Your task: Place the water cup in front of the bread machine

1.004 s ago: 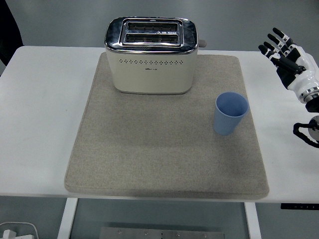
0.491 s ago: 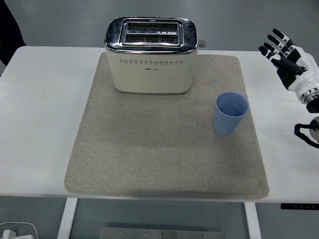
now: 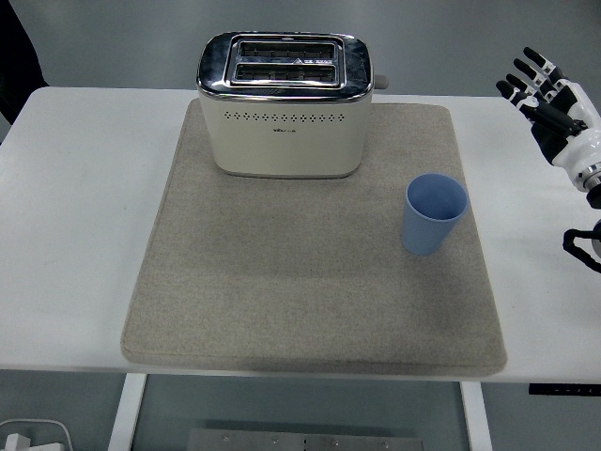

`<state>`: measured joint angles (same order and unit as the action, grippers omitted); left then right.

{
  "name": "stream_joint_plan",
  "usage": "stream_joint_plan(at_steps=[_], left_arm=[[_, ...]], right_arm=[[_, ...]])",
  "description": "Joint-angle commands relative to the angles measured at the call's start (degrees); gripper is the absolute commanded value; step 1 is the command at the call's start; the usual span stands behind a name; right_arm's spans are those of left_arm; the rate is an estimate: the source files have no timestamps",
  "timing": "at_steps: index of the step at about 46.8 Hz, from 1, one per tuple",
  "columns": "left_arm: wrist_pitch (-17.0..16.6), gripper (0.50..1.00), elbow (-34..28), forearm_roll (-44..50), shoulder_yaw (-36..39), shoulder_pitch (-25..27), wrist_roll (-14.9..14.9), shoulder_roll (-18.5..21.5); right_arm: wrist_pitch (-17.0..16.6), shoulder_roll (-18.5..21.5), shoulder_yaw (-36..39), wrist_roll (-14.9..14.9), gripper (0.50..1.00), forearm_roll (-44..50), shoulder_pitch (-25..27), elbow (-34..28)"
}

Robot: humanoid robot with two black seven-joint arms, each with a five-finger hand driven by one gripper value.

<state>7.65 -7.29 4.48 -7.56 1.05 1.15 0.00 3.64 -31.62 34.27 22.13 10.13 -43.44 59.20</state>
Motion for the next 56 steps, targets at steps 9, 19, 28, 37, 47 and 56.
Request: stream_joint_plan(at_steps=[9,19,28,37,47,56], left_arm=[[0.0,0.999,0.0,0.0,0.0,0.0,0.0,0.0],[0.0,0.999,0.0,0.0,0.0,0.0,0.0,0.0],[0.0,0.999,0.0,0.0,0.0,0.0,0.0,0.0],[0.0,0.999,0.0,0.0,0.0,0.0,0.0,0.0],[0.0,0.999,0.1,0.0,0.0,0.0,0.0,0.0],[0.0,0.999,0.0,0.0,0.0,0.0,0.0,0.0]], right_arm=[[0.3,-1.7,0.1,0.0,0.930,-0.1,-0.2,0.5],[1.2,-3.0,0.2,0.0,0.932,-0.1,-0.3,0.7],[0.6,-3.5,0.1,0.3,0.930,0.1,-0.1,1.3],[0.8,-4.1,0.1,0.6,0.932,0.5,0.1,2.2],[0.7,-5.8,-1.0,0.6,0.930,0.6,0.9,2.3],[0.5,-6.7,-1.1,0.7,0.932,1.6,2.1,2.5]])
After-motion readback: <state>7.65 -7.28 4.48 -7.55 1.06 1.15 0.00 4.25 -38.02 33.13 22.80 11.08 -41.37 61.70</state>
